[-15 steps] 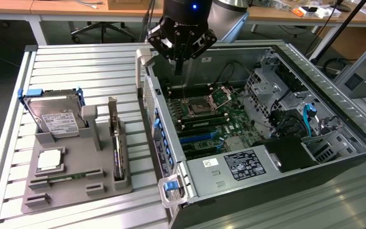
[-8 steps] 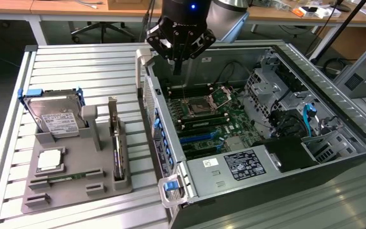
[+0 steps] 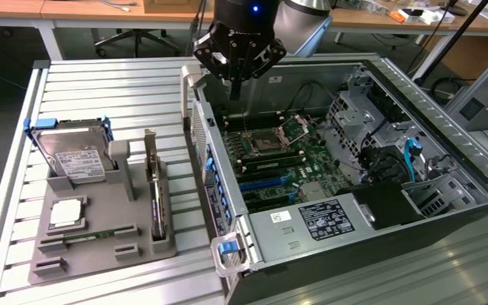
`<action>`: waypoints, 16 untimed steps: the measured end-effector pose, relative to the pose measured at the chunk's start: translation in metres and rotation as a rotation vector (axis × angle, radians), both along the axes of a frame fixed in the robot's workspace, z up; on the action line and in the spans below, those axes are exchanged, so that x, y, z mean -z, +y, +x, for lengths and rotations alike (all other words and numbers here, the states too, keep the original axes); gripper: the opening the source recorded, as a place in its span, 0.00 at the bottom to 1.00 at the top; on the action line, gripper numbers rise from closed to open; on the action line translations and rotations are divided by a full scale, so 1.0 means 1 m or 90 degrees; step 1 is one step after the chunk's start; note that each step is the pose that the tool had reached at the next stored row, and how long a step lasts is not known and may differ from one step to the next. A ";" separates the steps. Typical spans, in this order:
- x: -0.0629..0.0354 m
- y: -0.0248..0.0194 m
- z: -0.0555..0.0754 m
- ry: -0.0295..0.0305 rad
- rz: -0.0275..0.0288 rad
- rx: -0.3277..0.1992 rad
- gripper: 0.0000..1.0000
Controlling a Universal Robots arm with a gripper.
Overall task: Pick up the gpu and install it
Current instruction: 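Reach for the gpu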
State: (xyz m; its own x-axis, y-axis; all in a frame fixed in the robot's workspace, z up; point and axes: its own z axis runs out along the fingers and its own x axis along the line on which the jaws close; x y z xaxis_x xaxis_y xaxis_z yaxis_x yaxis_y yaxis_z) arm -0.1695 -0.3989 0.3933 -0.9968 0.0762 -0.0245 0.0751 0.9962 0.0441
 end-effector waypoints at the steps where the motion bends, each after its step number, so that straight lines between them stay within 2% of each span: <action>1: 0.0000 0.0000 0.000 0.0000 0.0000 0.000 0.11; 16: 0.0000 0.0000 -0.005 0.0000 0.0000 0.000 0.11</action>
State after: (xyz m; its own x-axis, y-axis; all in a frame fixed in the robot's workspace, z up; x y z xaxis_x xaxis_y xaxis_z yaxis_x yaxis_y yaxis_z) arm -0.1749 -0.3989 0.3933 -0.9968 0.0762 -0.0245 0.0751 0.9962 0.0441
